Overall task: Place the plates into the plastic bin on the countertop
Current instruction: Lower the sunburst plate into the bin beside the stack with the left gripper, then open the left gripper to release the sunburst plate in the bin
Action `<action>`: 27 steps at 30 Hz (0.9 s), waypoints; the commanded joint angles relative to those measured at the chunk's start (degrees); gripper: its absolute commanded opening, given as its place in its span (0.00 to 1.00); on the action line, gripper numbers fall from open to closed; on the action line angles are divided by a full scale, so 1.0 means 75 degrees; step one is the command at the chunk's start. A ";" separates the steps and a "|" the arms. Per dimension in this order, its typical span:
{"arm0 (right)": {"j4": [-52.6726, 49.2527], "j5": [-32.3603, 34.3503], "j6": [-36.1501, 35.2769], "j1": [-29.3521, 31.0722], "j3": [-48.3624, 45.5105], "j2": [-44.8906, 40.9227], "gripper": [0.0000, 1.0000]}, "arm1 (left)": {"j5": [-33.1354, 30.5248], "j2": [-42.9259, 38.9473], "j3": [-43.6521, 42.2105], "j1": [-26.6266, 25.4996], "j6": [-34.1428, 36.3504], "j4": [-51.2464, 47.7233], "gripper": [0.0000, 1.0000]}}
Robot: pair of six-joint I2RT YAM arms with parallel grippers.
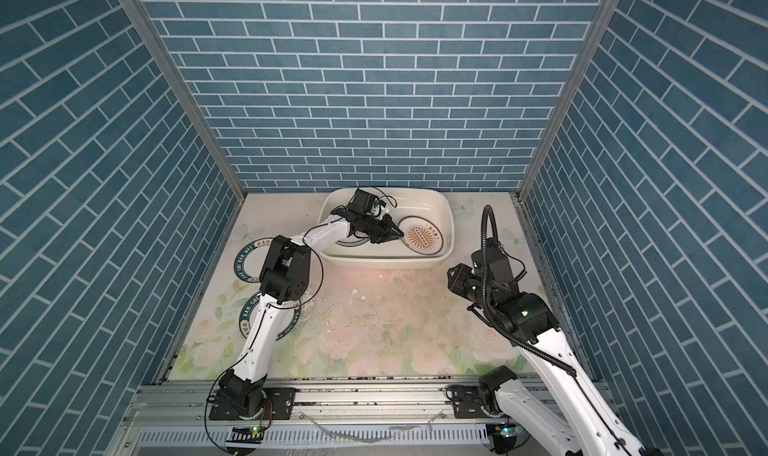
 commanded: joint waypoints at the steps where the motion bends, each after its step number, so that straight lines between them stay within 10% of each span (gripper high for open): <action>1: 0.0098 -0.0100 -0.0038 -0.0093 -0.0104 0.0012 0.40 | 0.0146 0.0206 0.0194 -0.0077 0.0013 0.0169 0.18; 27: 0.0461 -0.0552 -0.0066 -0.0403 -0.0207 0.0173 0.40 | 0.0193 -0.0049 -0.0313 -0.0024 -0.0079 0.0180 0.45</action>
